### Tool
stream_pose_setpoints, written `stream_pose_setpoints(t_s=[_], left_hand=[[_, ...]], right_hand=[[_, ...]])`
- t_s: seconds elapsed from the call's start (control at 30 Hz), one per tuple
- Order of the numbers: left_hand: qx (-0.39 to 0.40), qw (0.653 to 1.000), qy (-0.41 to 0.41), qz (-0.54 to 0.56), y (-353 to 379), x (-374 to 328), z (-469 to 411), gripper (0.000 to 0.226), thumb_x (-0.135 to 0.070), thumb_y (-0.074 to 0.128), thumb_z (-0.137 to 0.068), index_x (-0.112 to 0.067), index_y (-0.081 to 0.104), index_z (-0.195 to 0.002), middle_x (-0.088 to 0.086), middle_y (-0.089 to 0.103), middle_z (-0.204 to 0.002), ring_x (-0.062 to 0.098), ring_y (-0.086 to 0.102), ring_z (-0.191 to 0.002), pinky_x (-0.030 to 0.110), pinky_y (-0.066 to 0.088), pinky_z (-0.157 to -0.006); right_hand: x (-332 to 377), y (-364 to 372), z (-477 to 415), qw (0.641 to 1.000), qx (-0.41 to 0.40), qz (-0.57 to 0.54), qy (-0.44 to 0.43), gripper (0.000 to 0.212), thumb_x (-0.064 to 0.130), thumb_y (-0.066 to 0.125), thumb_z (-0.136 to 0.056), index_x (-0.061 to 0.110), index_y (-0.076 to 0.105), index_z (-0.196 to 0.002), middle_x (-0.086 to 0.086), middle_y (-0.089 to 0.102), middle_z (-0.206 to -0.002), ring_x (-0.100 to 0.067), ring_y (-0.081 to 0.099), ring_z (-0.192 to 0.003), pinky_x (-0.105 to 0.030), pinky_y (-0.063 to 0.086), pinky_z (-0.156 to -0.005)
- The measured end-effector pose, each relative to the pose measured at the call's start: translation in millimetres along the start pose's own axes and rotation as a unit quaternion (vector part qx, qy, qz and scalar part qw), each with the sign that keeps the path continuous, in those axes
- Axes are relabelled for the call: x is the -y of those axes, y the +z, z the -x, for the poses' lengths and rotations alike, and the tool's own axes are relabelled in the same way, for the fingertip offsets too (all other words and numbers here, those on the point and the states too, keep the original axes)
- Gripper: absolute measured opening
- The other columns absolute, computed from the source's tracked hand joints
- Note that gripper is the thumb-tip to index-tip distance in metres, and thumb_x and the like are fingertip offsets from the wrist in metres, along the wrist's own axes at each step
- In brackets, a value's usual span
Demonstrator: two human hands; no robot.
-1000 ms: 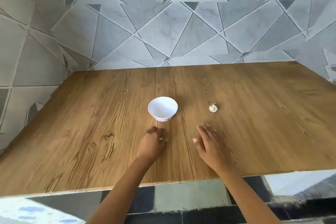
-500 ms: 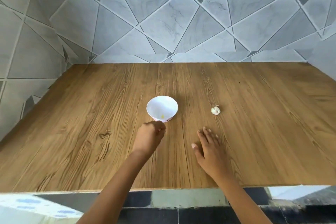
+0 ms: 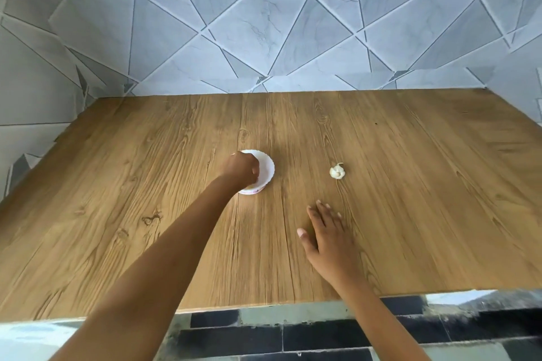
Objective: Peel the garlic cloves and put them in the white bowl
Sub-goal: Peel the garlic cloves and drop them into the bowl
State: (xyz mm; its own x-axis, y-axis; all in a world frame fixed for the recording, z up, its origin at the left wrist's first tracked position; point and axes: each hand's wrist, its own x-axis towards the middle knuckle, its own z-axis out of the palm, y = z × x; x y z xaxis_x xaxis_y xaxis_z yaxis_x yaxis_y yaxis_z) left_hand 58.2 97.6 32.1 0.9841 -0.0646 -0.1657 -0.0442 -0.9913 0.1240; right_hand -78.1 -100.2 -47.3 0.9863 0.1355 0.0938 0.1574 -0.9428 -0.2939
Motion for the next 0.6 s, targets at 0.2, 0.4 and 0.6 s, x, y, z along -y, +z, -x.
stream_pose_setpoints(t_s=[0.2,0.4,0.6], left_hand=[[-0.098,0.987,0.027,0.122,-7.0,-2.8,8.1,0.016,-0.015,0.054,-0.088,-0.014,0.069,-0.091,0.004,0.069,-0.096,0.025,0.065,-0.088,0.038,0.054,-0.078],[-0.109,0.958,0.171,0.204,-2.1,-81.6,10.5,0.014,-0.012,0.061,-0.084,-0.015,0.072,-0.092,0.003,0.072,-0.092,0.021,0.066,-0.084,0.036,0.055,-0.077],[-0.052,0.962,0.184,0.197,26.9,-133.9,-16.2,0.034,-0.016,0.068,-0.081,-0.013,0.063,-0.115,0.007,0.065,-0.112,0.023,0.063,-0.094,0.038,0.053,-0.081]], right_hand=[[-14.1,-11.5,1.1,1.0,0.012,0.006,0.017,0.109,0.073,-0.029,-0.068,0.019,0.018,-0.15,-0.003,0.011,-0.158,-0.017,0.004,-0.146,-0.03,-0.01,-0.112],[-65.9,-34.2,-13.0,0.996,-0.005,0.029,0.08,0.087,0.066,-0.004,-0.081,0.017,0.02,-0.149,-0.006,0.015,-0.158,-0.019,0.009,-0.146,-0.034,0.0,-0.117],[-100.8,-41.9,-24.6,0.993,-0.001,0.054,0.103,0.088,0.061,-0.007,-0.079,0.015,0.02,-0.149,-0.008,0.016,-0.157,-0.021,0.01,-0.146,-0.037,0.002,-0.118]])
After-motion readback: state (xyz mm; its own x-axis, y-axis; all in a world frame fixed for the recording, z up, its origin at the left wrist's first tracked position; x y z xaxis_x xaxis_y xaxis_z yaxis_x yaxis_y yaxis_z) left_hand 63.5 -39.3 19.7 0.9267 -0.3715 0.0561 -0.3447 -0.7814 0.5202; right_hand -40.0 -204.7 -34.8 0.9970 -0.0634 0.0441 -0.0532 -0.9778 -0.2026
